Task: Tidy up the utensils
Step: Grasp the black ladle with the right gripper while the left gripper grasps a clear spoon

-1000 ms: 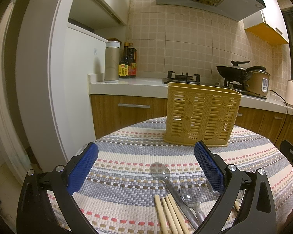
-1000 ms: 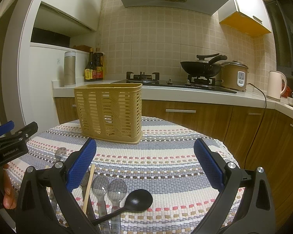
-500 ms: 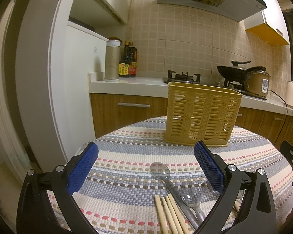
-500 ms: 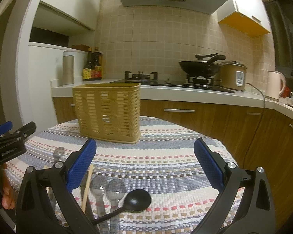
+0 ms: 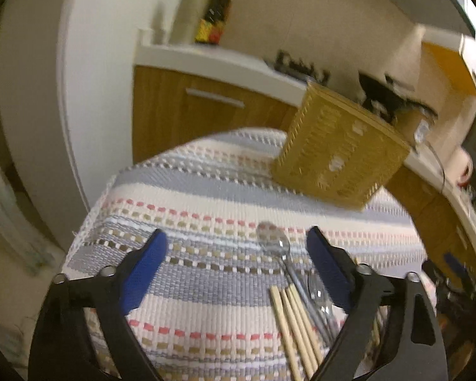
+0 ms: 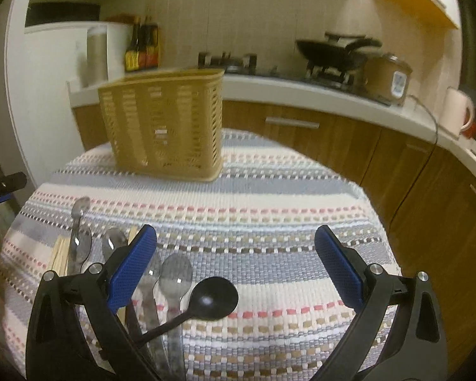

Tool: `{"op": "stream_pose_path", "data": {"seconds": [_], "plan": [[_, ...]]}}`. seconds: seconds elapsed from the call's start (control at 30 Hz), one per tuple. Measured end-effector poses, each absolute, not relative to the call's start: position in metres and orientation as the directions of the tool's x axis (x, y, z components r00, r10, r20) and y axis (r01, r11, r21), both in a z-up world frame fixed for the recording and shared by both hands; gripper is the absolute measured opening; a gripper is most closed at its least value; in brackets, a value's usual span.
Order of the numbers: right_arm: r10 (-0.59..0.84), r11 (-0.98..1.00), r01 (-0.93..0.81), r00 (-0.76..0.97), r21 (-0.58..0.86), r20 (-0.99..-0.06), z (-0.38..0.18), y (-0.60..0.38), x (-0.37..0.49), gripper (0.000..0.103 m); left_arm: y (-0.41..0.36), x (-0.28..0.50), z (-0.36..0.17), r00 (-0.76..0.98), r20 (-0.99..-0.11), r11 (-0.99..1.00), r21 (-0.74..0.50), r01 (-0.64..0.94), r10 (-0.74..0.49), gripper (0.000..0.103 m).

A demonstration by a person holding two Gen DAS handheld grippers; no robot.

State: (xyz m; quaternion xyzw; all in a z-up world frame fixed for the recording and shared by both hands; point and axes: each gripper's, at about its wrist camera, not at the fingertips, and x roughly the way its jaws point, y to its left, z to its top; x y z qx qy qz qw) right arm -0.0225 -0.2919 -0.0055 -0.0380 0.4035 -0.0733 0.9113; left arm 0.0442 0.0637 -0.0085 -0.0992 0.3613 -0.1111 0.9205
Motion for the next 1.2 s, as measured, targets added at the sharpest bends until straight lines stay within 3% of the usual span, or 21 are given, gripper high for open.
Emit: {"op": "stream_pose_path", "data": {"seconds": [0.1, 0.17, 0.27, 0.4, 0.5, 0.7, 0.87, 1.2], "plan": [[-0.087, 0.996, 0.058, 0.562, -0.065, -0.822, -0.009, -0.298, -0.01, 0.083, 0.054, 0.056, -0.014, 0.653, -0.696, 0.953, -0.25, 0.17, -0.299, 0.079], [-0.044, 0.999, 0.044, 0.493, -0.026, -0.869, -0.013, -0.303, -0.004, 0.071, 0.045, 0.067, -0.02, 0.595, -0.729, 0.941, -0.276, 0.196, -0.338, 0.078], [0.03, 0.998, 0.037, 0.399, 0.048, -0.917, -0.017, -0.313, 0.003, 0.06, 0.031, 0.086, -0.03, 0.523, -0.774, 0.934, -0.282, 0.219, -0.356, 0.069], [0.09, 0.996, -0.017, 0.333, 0.089, -0.939, -0.015, -0.309, 0.012, 0.056, 0.007, 0.111, -0.049, 0.445, -0.837, 0.943, -0.235, 0.235, -0.32, 0.051], [0.132, 0.991, -0.045, 0.264, 0.125, -0.955, -0.018, -0.3, 0.02, 0.051, -0.005, 0.124, -0.058, 0.417, -0.855, 0.945, -0.222, 0.242, -0.307, 0.05], [0.183, 0.98, 0.059, 0.119, 0.191, -0.976, -0.03, -0.323, 0.017, 0.047, -0.023, 0.133, -0.058, 0.419, -0.873, 0.951, -0.138, 0.275, -0.248, 0.034], [0.26, 0.962, 0.081, 0.037, 0.262, -0.965, -0.035, -0.32, 0.001, 0.044, -0.029, 0.139, -0.057, 0.425, -0.868, 0.942, -0.126, 0.31, -0.256, 0.031], [0.1, 0.994, 0.028, 0.084, 0.103, -0.991, -0.043, -0.305, 0.039, 0.036, -0.009, 0.15, -0.054, 0.396, -0.84, 0.905, -0.234, 0.355, -0.372, 0.022]]}}
